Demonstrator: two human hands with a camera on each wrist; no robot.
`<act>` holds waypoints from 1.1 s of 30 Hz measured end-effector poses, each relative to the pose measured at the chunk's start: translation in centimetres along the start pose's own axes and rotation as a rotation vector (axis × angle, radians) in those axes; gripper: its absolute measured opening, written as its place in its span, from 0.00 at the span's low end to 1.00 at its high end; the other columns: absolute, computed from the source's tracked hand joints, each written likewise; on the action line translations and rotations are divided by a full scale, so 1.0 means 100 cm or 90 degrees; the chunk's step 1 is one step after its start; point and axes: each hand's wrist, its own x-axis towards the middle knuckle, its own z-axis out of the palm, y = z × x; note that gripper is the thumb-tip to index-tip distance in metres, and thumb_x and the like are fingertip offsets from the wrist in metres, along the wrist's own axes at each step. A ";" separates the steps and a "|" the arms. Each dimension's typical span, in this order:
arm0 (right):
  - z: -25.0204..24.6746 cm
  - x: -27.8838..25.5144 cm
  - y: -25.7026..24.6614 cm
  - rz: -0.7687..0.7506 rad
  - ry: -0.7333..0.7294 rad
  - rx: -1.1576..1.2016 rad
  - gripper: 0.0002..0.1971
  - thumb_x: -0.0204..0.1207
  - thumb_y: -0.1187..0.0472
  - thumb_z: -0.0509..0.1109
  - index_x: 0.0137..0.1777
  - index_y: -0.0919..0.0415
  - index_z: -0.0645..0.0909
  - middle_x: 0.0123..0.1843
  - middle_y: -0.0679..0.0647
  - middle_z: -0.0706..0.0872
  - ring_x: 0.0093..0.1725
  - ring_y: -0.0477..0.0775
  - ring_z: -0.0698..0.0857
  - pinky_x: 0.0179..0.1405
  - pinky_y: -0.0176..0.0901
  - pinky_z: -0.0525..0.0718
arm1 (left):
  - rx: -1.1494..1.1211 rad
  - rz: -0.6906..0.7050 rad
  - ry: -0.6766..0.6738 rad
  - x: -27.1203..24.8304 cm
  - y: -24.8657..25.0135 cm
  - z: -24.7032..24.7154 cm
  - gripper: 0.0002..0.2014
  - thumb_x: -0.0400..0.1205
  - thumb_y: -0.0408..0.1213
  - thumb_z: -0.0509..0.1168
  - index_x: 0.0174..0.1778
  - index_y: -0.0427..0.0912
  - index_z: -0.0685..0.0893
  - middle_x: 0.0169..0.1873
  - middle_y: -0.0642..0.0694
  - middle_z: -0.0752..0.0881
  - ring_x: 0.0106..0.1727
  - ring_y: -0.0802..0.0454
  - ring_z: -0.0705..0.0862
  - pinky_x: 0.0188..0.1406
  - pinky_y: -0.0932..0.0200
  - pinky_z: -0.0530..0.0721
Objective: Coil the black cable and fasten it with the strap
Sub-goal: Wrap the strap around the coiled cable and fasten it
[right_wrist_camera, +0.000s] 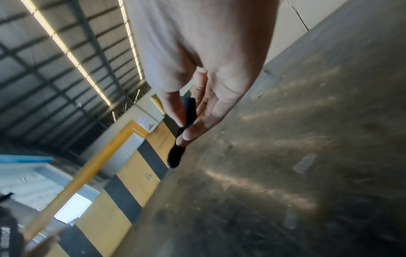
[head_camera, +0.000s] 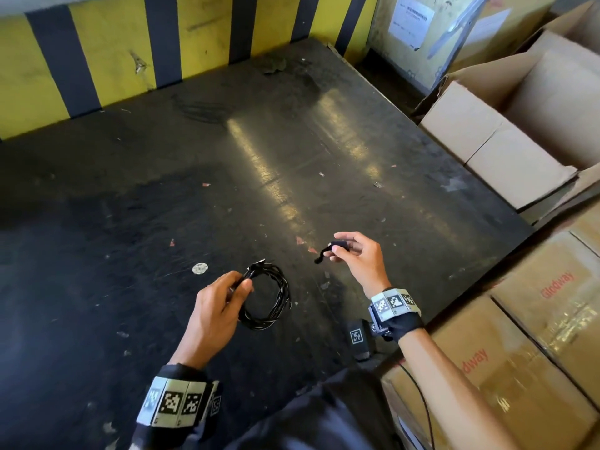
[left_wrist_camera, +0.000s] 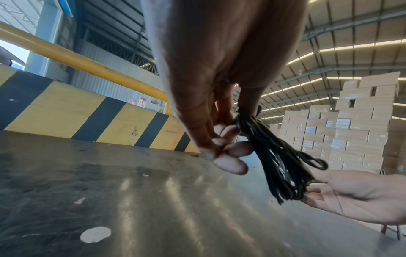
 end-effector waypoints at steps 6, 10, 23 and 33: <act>0.022 -0.020 -0.050 -0.004 -0.019 0.071 0.05 0.77 0.77 0.75 0.50 0.71 0.89 0.46 0.74 0.93 0.35 0.53 0.95 0.39 0.35 0.91 | -0.104 -0.006 0.075 0.007 0.018 -0.012 0.13 0.89 0.40 0.63 0.43 0.36 0.83 0.27 0.57 0.83 0.29 0.61 0.75 0.31 0.63 0.75; 0.038 -0.034 -0.079 0.019 -0.048 0.140 0.02 0.78 0.78 0.74 0.48 0.77 0.85 0.45 0.79 0.92 0.31 0.55 0.94 0.36 0.41 0.93 | -0.239 -0.031 0.109 0.009 0.031 -0.020 0.14 0.88 0.46 0.63 0.44 0.41 0.86 0.32 0.52 0.81 0.38 0.50 0.78 0.39 0.47 0.81; 0.082 -0.061 -0.108 0.083 -0.130 0.161 0.19 0.76 0.76 0.78 0.27 0.56 0.85 0.47 0.77 0.87 0.59 0.90 0.86 0.62 0.76 0.88 | -0.536 -0.030 0.117 0.007 0.066 -0.028 0.12 0.90 0.37 0.58 0.49 0.33 0.82 0.36 0.42 0.75 0.35 0.55 0.79 0.38 0.61 0.89; 0.083 -0.070 -0.112 0.073 -0.126 0.195 0.16 0.73 0.76 0.80 0.33 0.62 0.78 0.47 0.75 0.88 0.58 0.87 0.88 0.51 0.57 0.96 | -0.570 -0.026 0.117 0.000 0.066 -0.028 0.11 0.90 0.36 0.57 0.52 0.31 0.80 0.37 0.44 0.79 0.36 0.56 0.82 0.39 0.61 0.89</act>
